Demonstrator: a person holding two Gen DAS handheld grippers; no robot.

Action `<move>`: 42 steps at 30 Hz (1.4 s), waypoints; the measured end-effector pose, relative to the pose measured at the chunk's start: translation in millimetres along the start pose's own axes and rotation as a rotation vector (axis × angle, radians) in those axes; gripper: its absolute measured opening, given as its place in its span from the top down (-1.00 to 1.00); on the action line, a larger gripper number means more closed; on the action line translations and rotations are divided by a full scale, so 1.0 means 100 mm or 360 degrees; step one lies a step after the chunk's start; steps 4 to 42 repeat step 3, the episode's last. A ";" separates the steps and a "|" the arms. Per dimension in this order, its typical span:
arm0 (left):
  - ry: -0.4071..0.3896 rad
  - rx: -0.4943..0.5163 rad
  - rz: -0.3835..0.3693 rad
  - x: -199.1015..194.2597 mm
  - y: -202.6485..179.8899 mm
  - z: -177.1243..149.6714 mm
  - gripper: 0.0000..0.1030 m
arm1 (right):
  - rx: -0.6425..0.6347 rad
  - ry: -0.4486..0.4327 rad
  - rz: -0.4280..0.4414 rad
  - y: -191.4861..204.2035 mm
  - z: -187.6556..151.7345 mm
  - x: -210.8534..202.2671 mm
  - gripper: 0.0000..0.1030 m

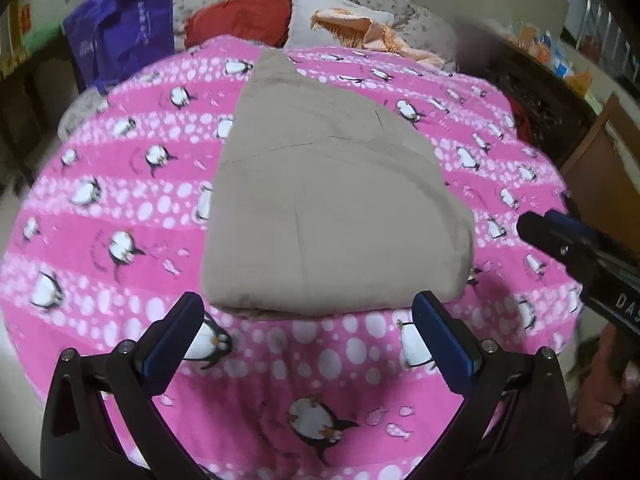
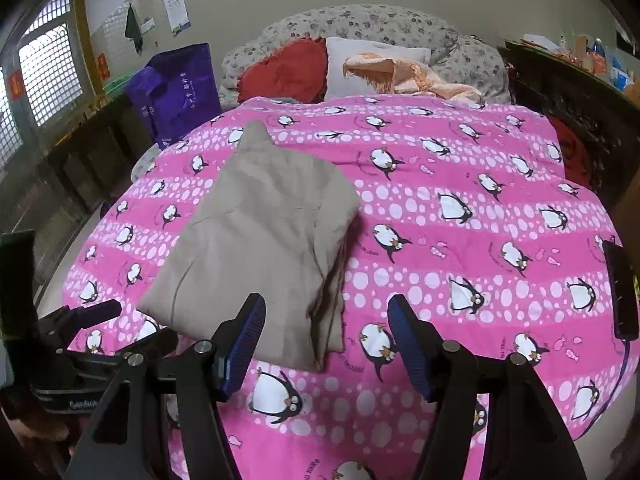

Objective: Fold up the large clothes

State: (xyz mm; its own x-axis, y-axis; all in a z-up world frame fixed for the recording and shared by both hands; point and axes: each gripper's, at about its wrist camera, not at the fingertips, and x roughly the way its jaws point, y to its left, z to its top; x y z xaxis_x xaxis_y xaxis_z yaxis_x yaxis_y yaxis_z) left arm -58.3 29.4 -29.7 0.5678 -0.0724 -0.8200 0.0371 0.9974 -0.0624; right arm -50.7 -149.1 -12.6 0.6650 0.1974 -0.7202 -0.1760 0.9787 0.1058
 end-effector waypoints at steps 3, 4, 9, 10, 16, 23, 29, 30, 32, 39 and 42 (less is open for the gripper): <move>-0.0001 0.0019 -0.0026 -0.01 0.00 -0.01 -1.00 | -0.0016 -0.0006 0.0000 0.05 0.01 0.01 -0.26; -0.0001 0.0019 -0.0026 -0.01 0.00 -0.01 -1.00 | -0.0016 -0.0006 0.0000 0.05 0.01 0.01 -0.26; -0.0001 0.0019 -0.0026 -0.01 0.00 -0.01 -1.00 | -0.0016 -0.0006 0.0000 0.05 0.01 0.01 -0.26; -0.0001 0.0019 -0.0026 -0.01 0.00 -0.01 -1.00 | -0.0016 -0.0006 0.0000 0.05 0.01 0.01 -0.26; -0.0001 0.0019 -0.0026 -0.01 0.00 -0.01 -1.00 | -0.0016 -0.0006 0.0000 0.05 0.01 0.01 -0.26; -0.0001 0.0019 -0.0026 -0.01 0.00 -0.01 -1.00 | -0.0016 -0.0006 0.0000 0.05 0.01 0.01 -0.26; -0.0001 0.0019 -0.0026 -0.01 0.00 -0.01 -1.00 | -0.0016 -0.0006 0.0000 0.05 0.01 0.01 -0.26; -0.0001 0.0019 -0.0026 -0.01 0.00 -0.01 -1.00 | -0.0016 -0.0006 0.0000 0.05 0.01 0.01 -0.26; -0.0001 0.0019 -0.0026 -0.01 0.00 -0.01 -1.00 | -0.0016 -0.0006 0.0000 0.05 0.01 0.01 -0.26; -0.0001 0.0019 -0.0026 -0.01 0.00 -0.01 -1.00 | -0.0016 -0.0006 0.0000 0.05 0.01 0.01 -0.26; -0.0001 0.0019 -0.0026 -0.01 0.00 -0.01 -1.00 | -0.0016 -0.0006 0.0000 0.05 0.01 0.01 -0.26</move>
